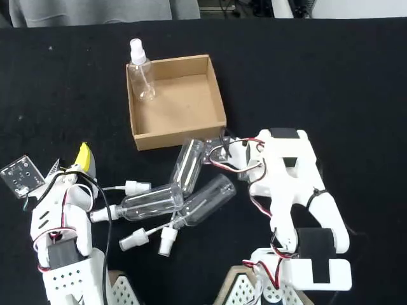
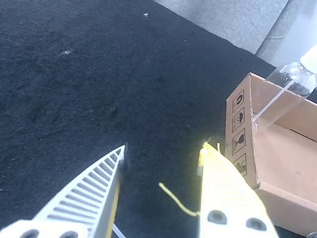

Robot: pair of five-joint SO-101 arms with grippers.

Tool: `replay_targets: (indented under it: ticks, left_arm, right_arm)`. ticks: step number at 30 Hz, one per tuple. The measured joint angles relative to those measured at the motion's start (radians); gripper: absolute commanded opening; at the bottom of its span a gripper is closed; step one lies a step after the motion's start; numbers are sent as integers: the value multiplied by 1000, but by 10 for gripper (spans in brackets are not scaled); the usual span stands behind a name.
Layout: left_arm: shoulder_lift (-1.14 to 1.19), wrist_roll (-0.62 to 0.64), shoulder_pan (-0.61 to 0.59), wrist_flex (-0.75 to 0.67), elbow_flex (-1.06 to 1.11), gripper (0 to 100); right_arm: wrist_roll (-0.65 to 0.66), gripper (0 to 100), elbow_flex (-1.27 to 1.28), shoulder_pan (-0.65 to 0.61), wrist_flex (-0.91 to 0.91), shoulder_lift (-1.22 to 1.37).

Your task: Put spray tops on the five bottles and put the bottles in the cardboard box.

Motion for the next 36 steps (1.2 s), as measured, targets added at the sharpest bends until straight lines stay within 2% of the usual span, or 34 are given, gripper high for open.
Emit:
replay_targets:
  ticks: [11,18,21,27,36]
  left_arm:
    - [0,0,0,0,0,221]
    - [0,0,0,0,0,221]
    - [0,0,0,0,0,221]
    - [0,0,0,0,0,221]
    - [0,-8,0,0,0,221]
  right_arm:
    - [9,343,21,14,-40,0]
    - [9,160,21,32,-43,0]
    - [9,114,21,32,-44,0]
    - [9,106,21,32,-32,0]
    - [9,106,-38,32,164,0]
